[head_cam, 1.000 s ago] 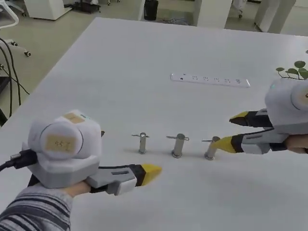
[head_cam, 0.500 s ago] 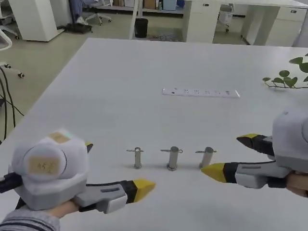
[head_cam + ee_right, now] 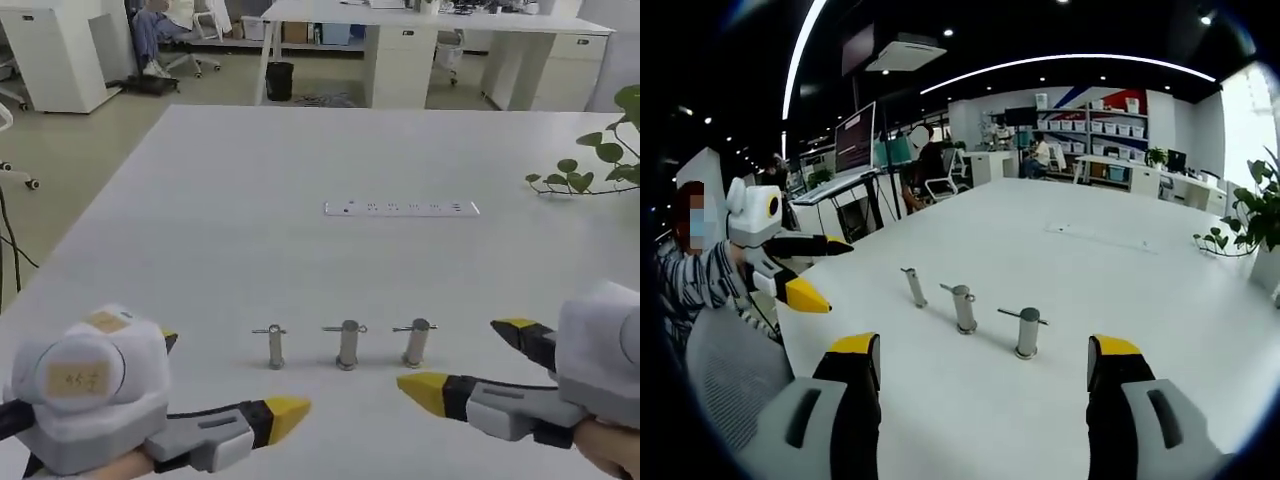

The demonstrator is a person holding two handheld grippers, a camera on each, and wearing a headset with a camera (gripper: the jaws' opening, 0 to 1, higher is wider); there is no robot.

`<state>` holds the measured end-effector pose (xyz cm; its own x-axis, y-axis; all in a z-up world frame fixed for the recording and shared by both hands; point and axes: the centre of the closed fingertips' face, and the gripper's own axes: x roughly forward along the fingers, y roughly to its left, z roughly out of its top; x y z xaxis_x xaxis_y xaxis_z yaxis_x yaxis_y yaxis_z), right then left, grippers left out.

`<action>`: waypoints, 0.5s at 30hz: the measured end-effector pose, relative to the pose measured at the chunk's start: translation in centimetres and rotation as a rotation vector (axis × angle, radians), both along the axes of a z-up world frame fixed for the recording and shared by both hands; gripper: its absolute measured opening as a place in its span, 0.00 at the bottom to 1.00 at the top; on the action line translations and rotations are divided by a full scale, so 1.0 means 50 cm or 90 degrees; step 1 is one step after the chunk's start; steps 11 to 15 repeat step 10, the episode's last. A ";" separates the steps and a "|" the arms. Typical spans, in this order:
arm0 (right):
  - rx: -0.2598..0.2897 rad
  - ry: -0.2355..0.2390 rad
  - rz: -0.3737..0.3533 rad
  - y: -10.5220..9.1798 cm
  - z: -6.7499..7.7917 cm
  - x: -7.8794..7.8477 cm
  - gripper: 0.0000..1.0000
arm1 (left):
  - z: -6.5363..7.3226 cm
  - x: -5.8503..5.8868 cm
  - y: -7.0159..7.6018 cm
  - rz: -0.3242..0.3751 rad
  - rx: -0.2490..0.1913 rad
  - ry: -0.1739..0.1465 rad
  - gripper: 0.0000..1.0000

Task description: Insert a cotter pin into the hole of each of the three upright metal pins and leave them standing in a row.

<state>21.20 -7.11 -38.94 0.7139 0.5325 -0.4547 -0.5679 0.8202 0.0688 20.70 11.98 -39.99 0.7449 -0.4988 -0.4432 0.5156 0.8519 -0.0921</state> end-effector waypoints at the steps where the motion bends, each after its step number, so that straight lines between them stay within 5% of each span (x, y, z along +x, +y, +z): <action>1: 0.002 0.004 0.001 0.001 -0.003 -0.005 0.83 | 0.001 -0.001 0.000 0.001 0.000 0.000 0.99; 15: 0.011 0.021 -0.011 -0.002 -0.021 -0.033 0.82 | 0.001 -0.011 0.008 0.011 -0.007 0.007 0.99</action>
